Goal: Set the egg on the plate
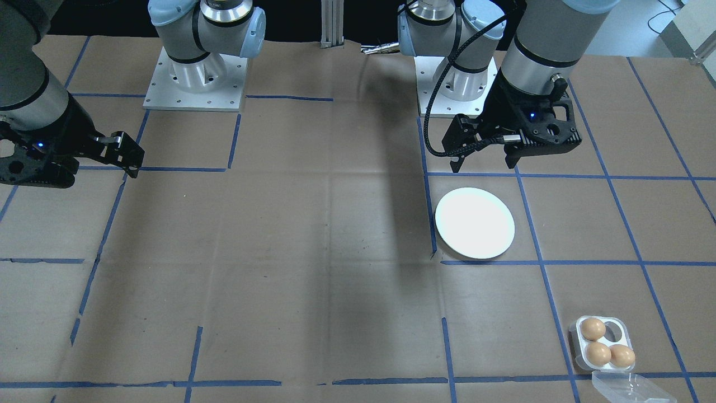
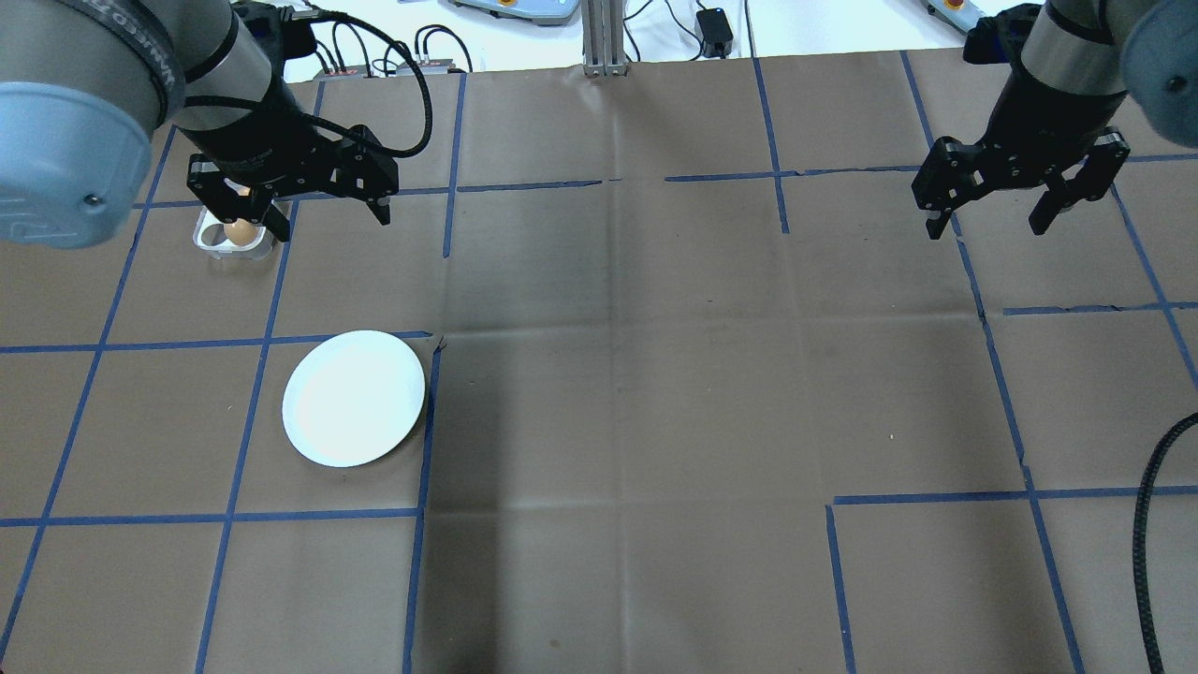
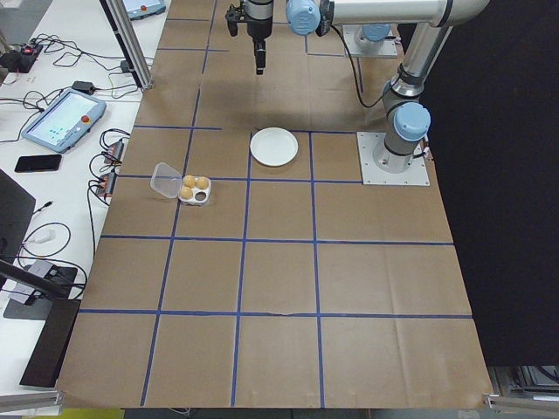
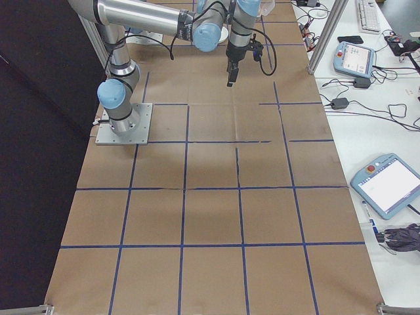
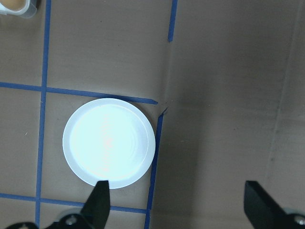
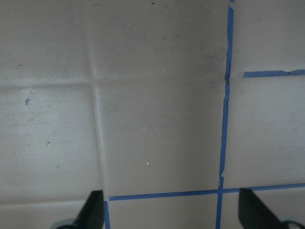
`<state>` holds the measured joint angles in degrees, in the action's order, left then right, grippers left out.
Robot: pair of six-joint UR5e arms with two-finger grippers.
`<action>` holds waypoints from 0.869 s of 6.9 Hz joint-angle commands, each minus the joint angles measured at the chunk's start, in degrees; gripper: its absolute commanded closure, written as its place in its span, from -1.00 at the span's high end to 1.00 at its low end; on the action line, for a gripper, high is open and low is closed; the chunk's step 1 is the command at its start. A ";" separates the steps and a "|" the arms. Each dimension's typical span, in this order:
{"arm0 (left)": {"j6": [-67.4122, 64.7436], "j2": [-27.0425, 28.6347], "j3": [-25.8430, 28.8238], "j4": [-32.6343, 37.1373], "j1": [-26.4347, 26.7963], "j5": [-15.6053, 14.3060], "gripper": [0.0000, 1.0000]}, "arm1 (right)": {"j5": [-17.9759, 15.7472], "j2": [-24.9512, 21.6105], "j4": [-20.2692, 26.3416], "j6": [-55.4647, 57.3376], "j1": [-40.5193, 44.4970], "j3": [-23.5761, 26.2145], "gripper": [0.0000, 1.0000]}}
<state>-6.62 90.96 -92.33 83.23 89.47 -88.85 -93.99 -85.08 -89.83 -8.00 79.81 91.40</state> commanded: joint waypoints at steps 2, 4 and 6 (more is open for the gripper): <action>4.48 -0.08 0.31 0.17 -0.09 -0.10 1.00 | -0.05 0.00 -0.09 0.00 0.00 0.00 1.00; 4.86 1.31 2.05 0.43 -2.00 0.25 1.00 | -0.05 0.00 0.00 0.00 0.00 0.00 1.00; 7.04 4.56 6.44 0.96 -7.97 0.52 1.00 | -0.05 0.00 0.00 0.00 0.00 0.00 1.00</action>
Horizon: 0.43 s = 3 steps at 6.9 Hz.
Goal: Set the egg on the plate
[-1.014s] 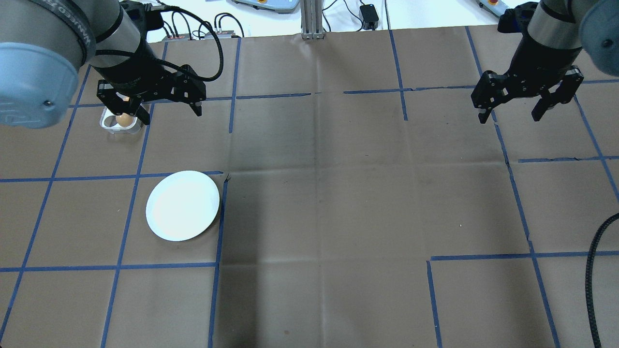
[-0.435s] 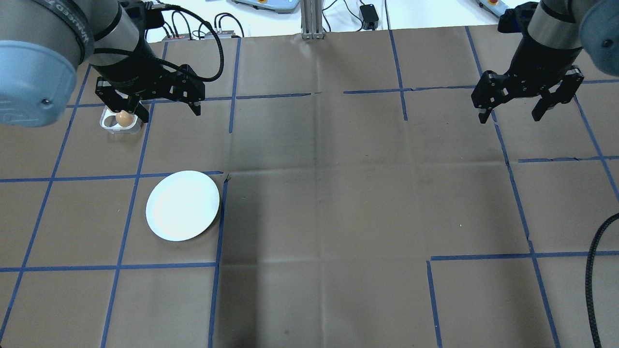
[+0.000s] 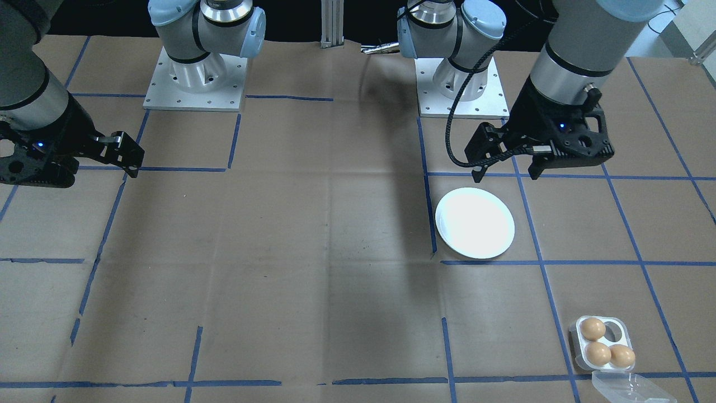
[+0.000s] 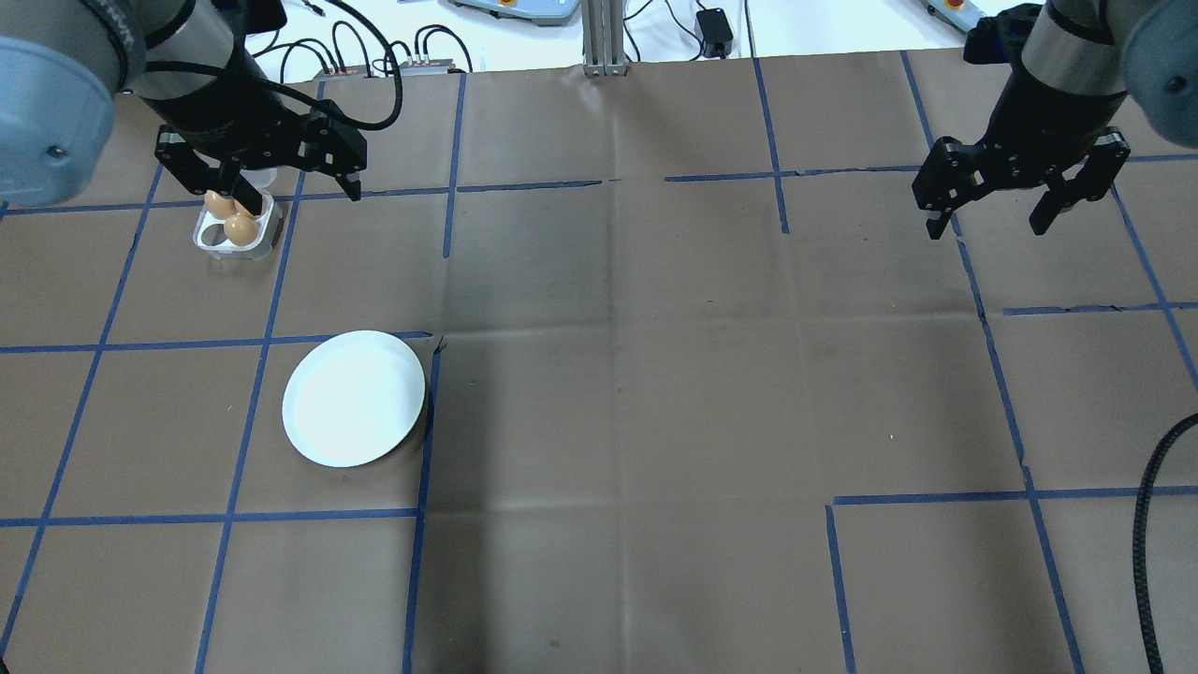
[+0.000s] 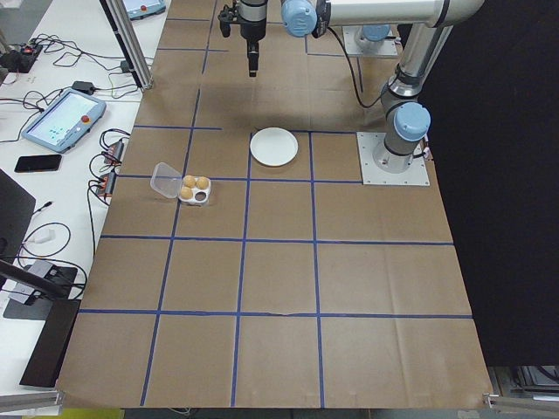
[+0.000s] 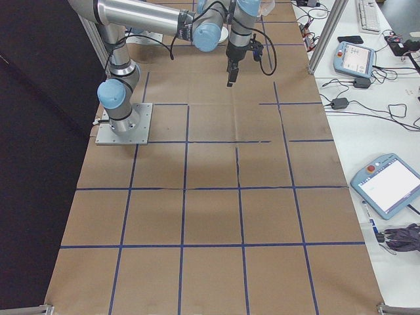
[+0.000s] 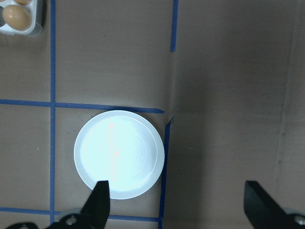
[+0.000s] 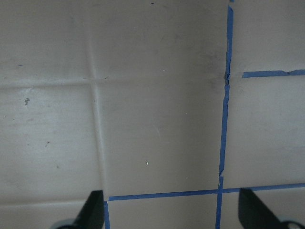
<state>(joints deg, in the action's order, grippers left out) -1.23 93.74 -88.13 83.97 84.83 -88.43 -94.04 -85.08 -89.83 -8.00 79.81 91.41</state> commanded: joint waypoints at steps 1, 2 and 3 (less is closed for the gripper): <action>3.41 3.01 3.48 0.14 -6.57 0.27 1.00 | 0.00 0.00 0.00 0.00 0.00 0.00 1.00; 4.90 4.50 4.97 0.06 -9.91 0.36 1.00 | 0.09 0.00 0.00 0.00 0.00 0.00 1.00; 8.84 7.04 7.33 0.06 -12.47 0.36 1.00 | 0.09 0.00 0.00 0.00 0.00 0.00 1.00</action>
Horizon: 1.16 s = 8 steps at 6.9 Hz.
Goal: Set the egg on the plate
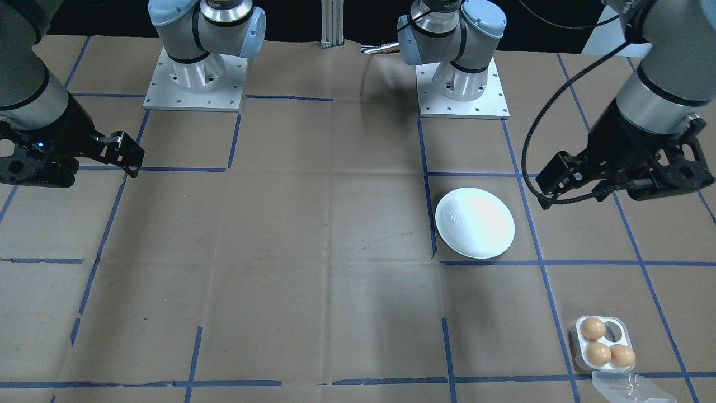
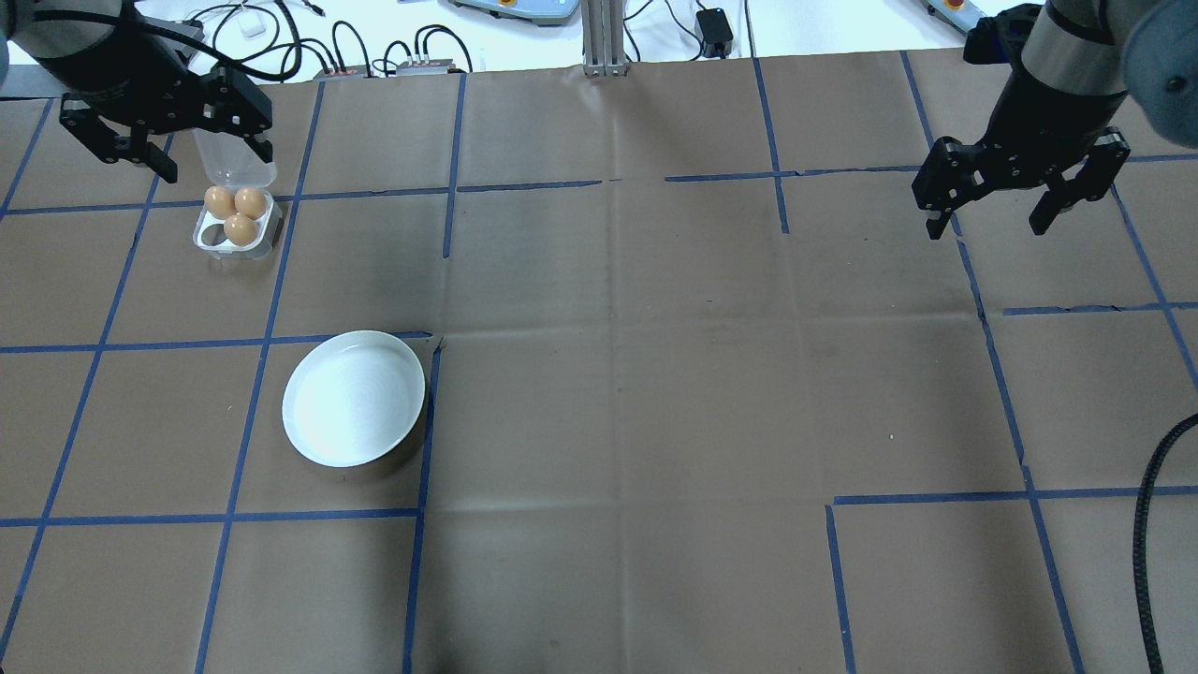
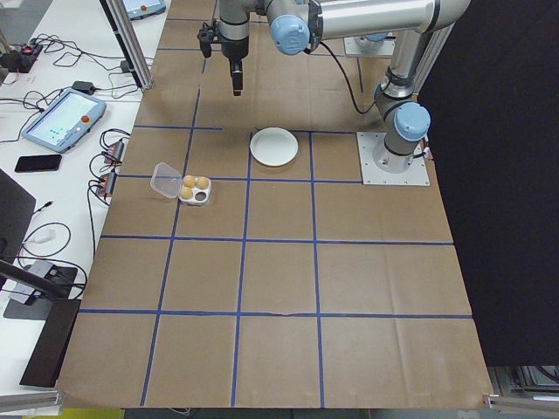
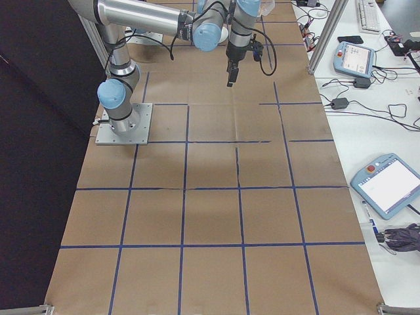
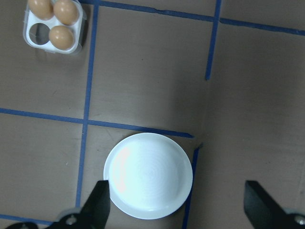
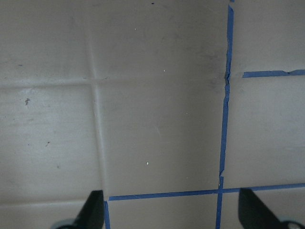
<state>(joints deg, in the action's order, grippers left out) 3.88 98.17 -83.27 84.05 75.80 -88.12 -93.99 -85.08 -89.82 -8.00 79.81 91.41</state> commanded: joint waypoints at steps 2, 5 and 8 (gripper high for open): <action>5.08 6.92 6.79 0.06 -4.43 -0.21 1.00 | 0.03 0.00 0.00 0.00 0.00 0.00 1.00; 16.37 12.99 9.97 -1.17 -9.60 -0.73 1.00 | 0.03 0.00 0.00 0.00 0.00 0.00 1.00; 20.36 20.10 9.80 -9.76 -10.67 -0.82 0.99 | -0.06 0.00 0.00 0.00 0.00 0.00 1.00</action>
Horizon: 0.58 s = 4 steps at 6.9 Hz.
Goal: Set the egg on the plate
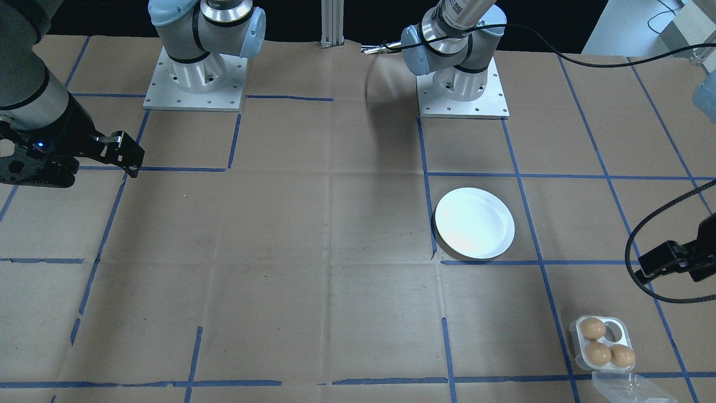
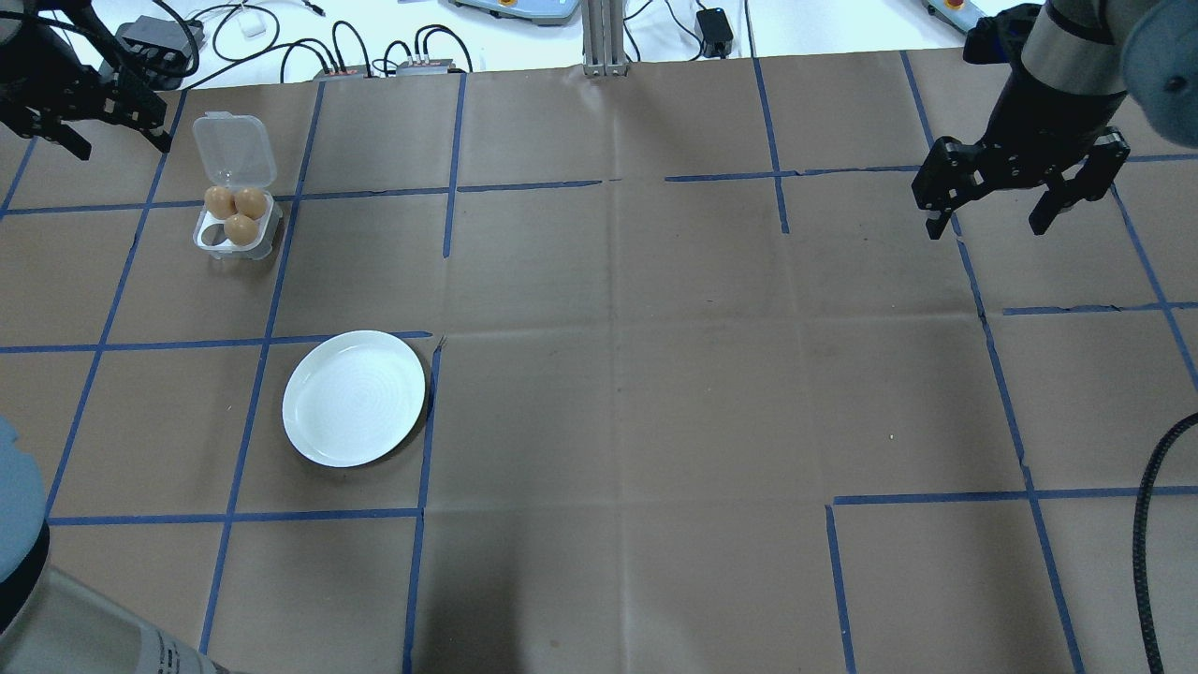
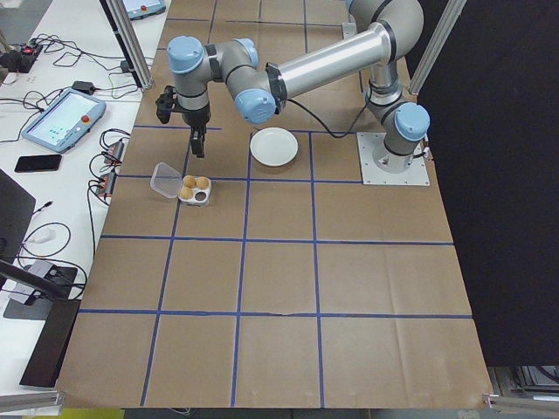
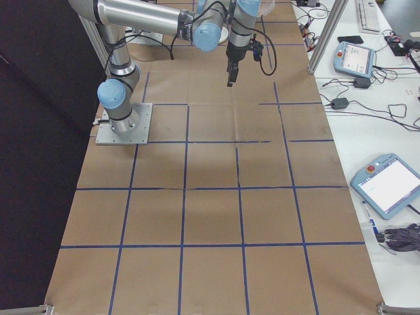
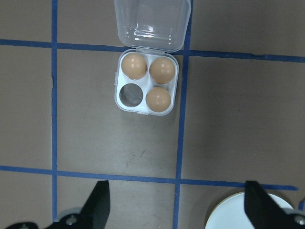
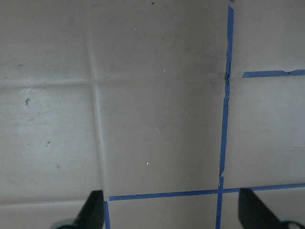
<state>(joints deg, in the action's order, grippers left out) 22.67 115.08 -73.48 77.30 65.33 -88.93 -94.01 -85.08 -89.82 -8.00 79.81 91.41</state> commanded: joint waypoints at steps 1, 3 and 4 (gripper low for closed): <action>3.15 6.36 -0.78 -5.99 -0.21 -0.02 0.99 | -0.03 0.00 0.00 0.00 0.00 0.00 1.00; 2.38 9.63 -2.79 -8.13 0.84 -0.02 0.98 | -0.03 0.00 0.00 0.00 0.00 0.00 1.00; 2.46 9.81 -4.81 -9.52 0.76 0.07 0.98 | -0.03 0.00 0.00 0.00 0.00 0.00 1.00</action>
<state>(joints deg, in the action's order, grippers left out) 25.20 123.96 -76.29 69.28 65.92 -88.92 -94.04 -85.08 -89.82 -8.00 79.81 91.41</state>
